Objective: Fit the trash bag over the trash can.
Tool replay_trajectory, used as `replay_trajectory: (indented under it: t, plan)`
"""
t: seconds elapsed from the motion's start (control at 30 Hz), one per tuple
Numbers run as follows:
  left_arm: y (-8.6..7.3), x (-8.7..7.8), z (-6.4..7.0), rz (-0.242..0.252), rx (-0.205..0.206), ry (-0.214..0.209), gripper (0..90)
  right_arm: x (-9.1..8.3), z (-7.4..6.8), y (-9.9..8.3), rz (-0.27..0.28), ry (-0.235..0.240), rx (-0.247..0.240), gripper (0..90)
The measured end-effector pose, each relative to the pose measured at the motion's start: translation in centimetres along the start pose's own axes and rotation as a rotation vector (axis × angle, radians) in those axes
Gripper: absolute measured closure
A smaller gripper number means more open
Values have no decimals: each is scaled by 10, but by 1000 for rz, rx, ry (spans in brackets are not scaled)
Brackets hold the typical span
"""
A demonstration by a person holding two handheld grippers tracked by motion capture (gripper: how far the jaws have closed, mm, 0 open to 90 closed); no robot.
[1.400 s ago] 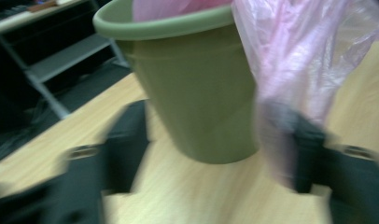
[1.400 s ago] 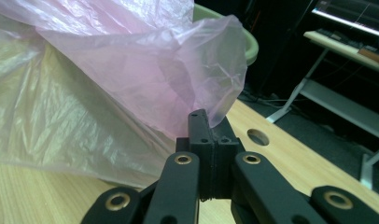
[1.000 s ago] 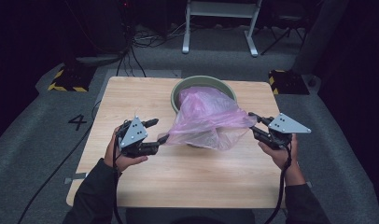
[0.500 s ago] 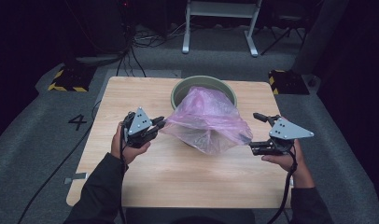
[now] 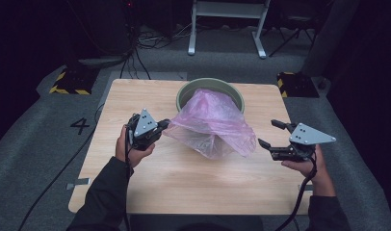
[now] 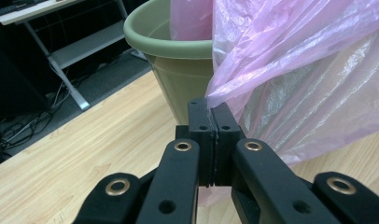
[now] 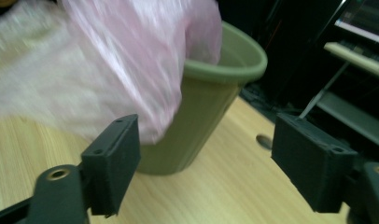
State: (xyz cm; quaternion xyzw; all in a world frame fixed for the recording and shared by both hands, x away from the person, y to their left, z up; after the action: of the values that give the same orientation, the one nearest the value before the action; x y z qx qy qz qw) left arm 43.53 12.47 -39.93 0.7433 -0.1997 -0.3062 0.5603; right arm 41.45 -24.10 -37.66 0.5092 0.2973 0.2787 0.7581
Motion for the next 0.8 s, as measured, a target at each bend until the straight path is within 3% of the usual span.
replay_trajectory:
  t: [0.1,0.2,0.37,0.47,0.6,0.77,0.8]
  plan:
    - [1,0,0,3,-3,-1,888,0,-4,15,37,5,-29,291]
    - [1,1,1,3,1,-3,879,4,-8,26,67,20,-29,317]
    - [4,3,0,10,2,1,873,23,-24,47,91,96,-55,324]
    - [6,4,-1,14,5,6,871,41,-34,55,67,139,-89,339]
    - [6,6,-5,20,-1,15,866,66,-41,53,4,154,-129,431]
    - [8,8,-12,38,-20,21,826,85,-38,45,-79,140,-168,703]
    - [8,8,-14,46,-28,17,822,86,-38,44,-81,139,-169,718]
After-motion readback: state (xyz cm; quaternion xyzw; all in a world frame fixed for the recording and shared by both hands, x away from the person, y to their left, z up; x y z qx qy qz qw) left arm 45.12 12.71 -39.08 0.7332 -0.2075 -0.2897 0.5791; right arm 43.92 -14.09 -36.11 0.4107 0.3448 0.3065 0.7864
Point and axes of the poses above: each handheld gripper's, and its own axes: x roughly forward along the jaws, y roughly out of its top, z roughly to its right, the point moved 7 cm from there along x, roughly forward along the jaws, and after that the axes turned 10 degrees about z, right-handed, at the moved point
